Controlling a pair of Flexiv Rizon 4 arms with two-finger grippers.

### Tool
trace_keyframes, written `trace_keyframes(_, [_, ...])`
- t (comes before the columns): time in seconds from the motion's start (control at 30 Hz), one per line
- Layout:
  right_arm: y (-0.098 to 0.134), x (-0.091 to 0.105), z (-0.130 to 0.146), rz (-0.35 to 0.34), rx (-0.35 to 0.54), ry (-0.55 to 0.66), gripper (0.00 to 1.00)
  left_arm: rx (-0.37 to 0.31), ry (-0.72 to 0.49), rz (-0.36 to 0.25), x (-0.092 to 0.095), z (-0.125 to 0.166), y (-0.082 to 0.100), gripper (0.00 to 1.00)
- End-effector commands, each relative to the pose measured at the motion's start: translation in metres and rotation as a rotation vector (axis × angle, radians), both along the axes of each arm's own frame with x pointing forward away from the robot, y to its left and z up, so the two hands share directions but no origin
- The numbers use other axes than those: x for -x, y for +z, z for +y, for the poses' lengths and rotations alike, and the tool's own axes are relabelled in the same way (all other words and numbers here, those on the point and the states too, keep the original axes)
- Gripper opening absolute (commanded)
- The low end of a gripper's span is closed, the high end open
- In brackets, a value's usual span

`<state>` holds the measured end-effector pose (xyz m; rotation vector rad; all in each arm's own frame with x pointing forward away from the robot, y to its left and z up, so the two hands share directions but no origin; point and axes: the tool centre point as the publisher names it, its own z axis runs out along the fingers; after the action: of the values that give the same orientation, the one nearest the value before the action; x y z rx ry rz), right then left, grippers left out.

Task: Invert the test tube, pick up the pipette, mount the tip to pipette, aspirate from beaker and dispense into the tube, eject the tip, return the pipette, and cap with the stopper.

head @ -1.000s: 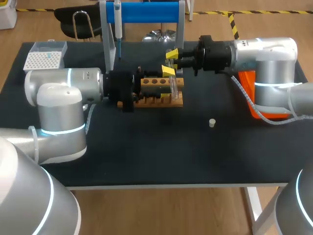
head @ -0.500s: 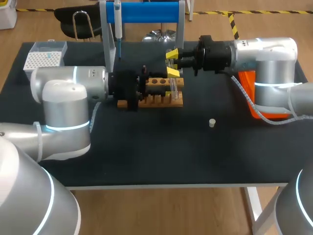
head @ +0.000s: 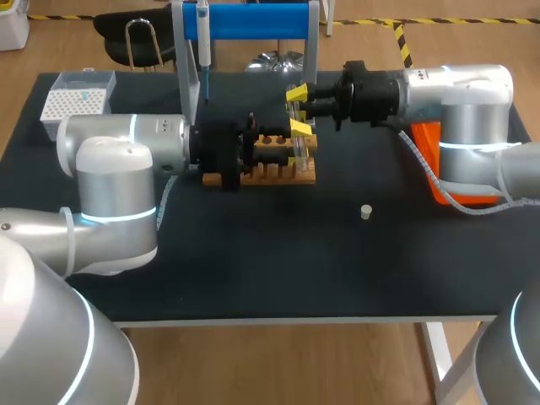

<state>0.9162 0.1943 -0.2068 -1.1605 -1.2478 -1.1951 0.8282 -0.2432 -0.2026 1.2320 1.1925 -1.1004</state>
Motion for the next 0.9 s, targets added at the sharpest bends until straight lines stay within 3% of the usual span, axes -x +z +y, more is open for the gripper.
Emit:
trace_keyframes(0.03, [0.0008,0.0008,-0.0001,-0.001,0.003,-0.003,0.0,-0.001,-0.005,0.006,0.0001,-0.0008,-0.0006,0.55])
trace_keyframes(0.17, [0.0008,0.0008,-0.0001,-0.001,0.003,-0.003,0.0,-0.001,-0.005,0.01,0.0008,-0.0012,-0.0009,0.55])
trace_keyframes(0.27, [0.0008,0.0008,-0.0001,-0.001,0.003,-0.003,0.0,-0.001,-0.005,0.011,0.0009,-0.0014,-0.001,0.49])
trace_keyframes(0.9, [0.0008,0.0008,-0.0001,-0.001,0.003,-0.003,0.0,0.007,-0.001,0.016,0.0059,-0.0005,-0.0018,0.47])
